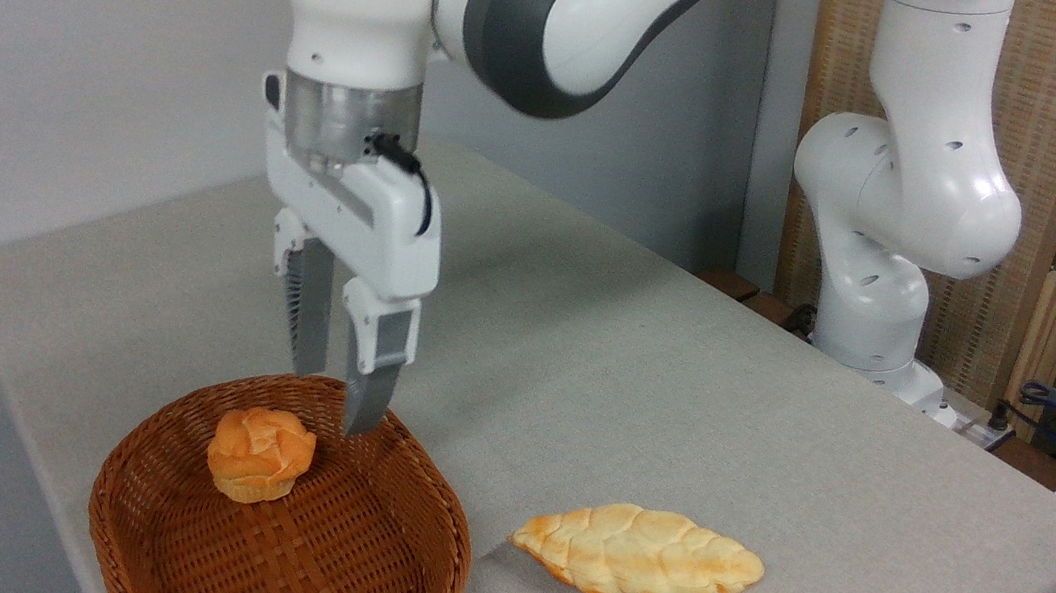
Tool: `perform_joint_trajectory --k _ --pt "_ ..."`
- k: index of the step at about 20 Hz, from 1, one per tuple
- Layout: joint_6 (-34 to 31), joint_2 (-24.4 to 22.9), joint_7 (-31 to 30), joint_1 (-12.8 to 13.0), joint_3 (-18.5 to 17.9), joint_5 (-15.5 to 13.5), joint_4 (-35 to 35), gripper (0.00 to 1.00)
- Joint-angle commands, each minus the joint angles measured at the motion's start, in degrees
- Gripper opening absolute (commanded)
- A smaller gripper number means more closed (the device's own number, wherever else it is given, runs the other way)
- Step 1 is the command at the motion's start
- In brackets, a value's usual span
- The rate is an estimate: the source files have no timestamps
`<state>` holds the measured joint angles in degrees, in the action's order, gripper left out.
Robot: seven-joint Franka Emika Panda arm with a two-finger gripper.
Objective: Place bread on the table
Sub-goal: 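Lower the open gripper into the basket around the orange bun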
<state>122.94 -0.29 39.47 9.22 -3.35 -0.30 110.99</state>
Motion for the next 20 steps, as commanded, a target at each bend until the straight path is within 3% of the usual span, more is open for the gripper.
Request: perform_joint_trajectory --k 1,2,7,20 --pt "4.9 3.1 -0.1 0.2 0.3 -4.3 -0.6 1.0" --pt "7.0 4.0 -0.1 0.2 0.4 -5.9 -0.6 1.0" --pt "9.2 6.3 0.3 0.2 1.6 -7.5 -0.6 1.0" --pt "11.8 9.5 3.9 0.1 2.5 -7.3 -0.6 1.0"
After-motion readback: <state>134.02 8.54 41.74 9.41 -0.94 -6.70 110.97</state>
